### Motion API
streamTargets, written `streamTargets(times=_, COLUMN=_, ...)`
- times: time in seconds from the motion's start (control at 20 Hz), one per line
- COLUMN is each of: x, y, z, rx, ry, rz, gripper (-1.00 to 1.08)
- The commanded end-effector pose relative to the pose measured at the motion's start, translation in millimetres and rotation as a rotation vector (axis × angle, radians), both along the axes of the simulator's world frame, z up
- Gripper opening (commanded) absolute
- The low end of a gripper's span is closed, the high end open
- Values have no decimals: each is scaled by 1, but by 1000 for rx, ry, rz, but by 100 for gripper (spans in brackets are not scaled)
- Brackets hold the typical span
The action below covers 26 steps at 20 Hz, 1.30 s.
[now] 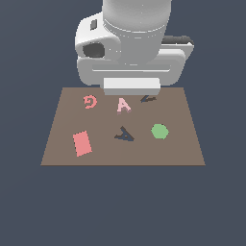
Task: Insert a designated object into the corresponding slot on a board.
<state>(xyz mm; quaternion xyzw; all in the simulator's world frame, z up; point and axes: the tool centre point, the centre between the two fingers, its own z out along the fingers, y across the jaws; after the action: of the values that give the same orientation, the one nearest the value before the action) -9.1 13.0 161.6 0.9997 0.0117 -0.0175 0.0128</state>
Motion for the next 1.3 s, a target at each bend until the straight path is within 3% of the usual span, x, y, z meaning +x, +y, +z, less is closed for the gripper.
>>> streamTargets(times=0.0, x=0, y=0, z=0, rx=0, ry=0, rz=0, gripper=100)
streamTargets(times=0.5, x=-10, y=-2, z=-21, rx=5, ry=-6, rz=36, gripper=100)
streamTargets(times=1.25, x=-43, y=-12, z=-100, rx=26, ry=-29, rz=171, gripper=100)
